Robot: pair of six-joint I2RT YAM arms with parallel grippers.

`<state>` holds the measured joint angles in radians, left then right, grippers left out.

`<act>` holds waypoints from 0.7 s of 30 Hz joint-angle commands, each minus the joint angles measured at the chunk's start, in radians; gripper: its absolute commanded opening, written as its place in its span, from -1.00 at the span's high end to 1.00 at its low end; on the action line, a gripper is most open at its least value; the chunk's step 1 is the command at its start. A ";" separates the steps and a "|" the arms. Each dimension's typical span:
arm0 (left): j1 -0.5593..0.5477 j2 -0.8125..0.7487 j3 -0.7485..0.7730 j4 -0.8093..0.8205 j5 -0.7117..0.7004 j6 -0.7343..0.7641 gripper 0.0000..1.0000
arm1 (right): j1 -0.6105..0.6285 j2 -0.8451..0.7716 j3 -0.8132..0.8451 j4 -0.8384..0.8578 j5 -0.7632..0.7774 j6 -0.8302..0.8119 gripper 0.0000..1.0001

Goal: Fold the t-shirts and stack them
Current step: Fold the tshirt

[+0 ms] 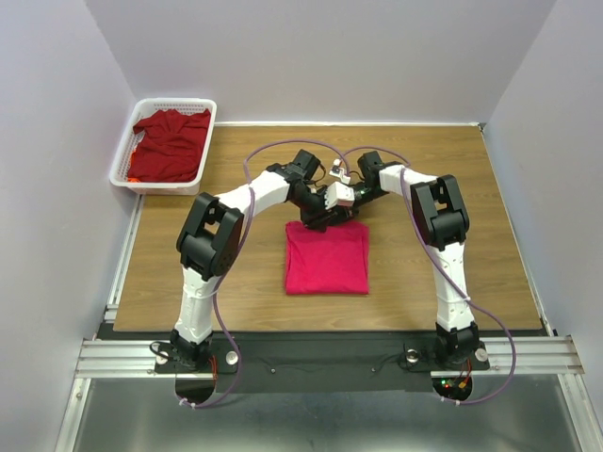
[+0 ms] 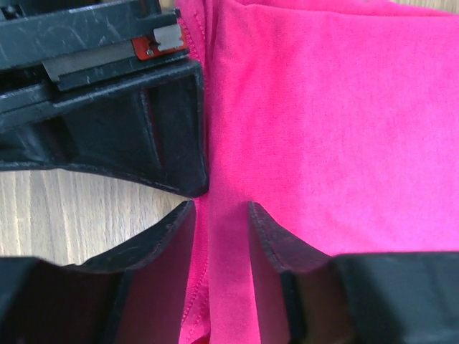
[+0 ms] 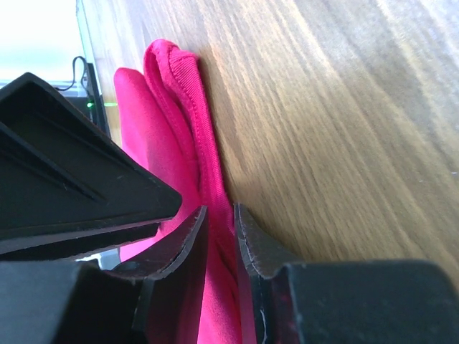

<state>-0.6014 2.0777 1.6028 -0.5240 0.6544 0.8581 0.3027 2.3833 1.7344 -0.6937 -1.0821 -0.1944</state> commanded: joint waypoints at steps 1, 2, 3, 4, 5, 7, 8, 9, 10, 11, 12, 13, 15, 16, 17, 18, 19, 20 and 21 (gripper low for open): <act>-0.008 -0.005 0.046 -0.019 0.007 0.002 0.04 | 0.013 0.020 -0.033 0.005 0.053 -0.043 0.45; -0.009 0.005 0.046 -0.021 0.005 0.004 0.03 | 0.012 0.019 -0.035 0.005 0.054 -0.045 0.45; -0.008 0.012 0.048 -0.021 0.004 0.010 0.03 | 0.012 0.019 -0.038 0.005 0.056 -0.045 0.46; -0.009 0.013 0.049 -0.021 0.001 0.010 0.03 | 0.013 0.019 -0.039 0.005 0.056 -0.046 0.46; -0.009 0.021 0.048 -0.021 -0.002 0.010 0.05 | 0.013 0.017 -0.039 0.003 0.056 -0.050 0.46; -0.012 0.027 0.051 -0.019 -0.004 0.007 0.09 | 0.013 0.019 -0.041 0.005 0.056 -0.053 0.46; -0.014 0.028 0.049 -0.019 -0.009 0.007 0.12 | 0.012 0.019 -0.041 0.005 0.056 -0.051 0.46; -0.015 0.033 0.049 -0.019 -0.012 0.009 0.18 | 0.013 0.019 -0.041 0.005 0.056 -0.051 0.46; -0.015 0.035 0.048 -0.022 -0.013 0.010 0.30 | 0.013 0.019 -0.041 0.005 0.056 -0.051 0.46; -0.017 0.033 0.048 -0.024 -0.013 0.009 0.30 | 0.013 0.019 -0.039 0.005 0.056 -0.053 0.46; -0.017 0.032 0.051 -0.024 -0.012 0.009 0.54 | 0.013 0.019 -0.039 0.005 0.057 -0.051 0.46; -0.018 0.028 0.051 -0.025 -0.010 0.006 0.66 | 0.013 0.017 -0.039 0.005 0.057 -0.053 0.46; -0.018 0.006 0.049 -0.025 -0.007 0.004 0.88 | 0.012 0.020 -0.038 0.005 0.060 -0.054 0.47; -0.018 -0.002 0.048 -0.025 -0.001 0.004 0.95 | 0.013 0.020 -0.039 0.005 0.063 -0.056 0.46; -0.018 -0.022 0.049 -0.024 0.001 0.002 1.00 | 0.013 0.022 -0.038 0.005 0.063 -0.057 0.46; -0.018 -0.031 0.051 -0.024 0.005 0.004 1.00 | 0.013 0.024 -0.038 0.005 0.063 -0.057 0.47; -0.018 -0.042 0.052 -0.025 0.008 0.004 1.00 | 0.013 0.025 -0.039 0.005 0.062 -0.056 0.47; -0.018 -0.059 0.054 -0.025 0.013 0.002 1.00 | 0.013 0.025 -0.041 0.005 0.062 -0.059 0.47; -0.020 -0.067 0.057 -0.025 0.014 0.005 1.00 | 0.013 0.025 -0.042 0.005 0.060 -0.059 0.47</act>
<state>-0.6155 2.1109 1.6169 -0.5411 0.6338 0.8562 0.3027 2.3833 1.7184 -0.6949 -1.0958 -0.2131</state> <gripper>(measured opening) 0.026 0.263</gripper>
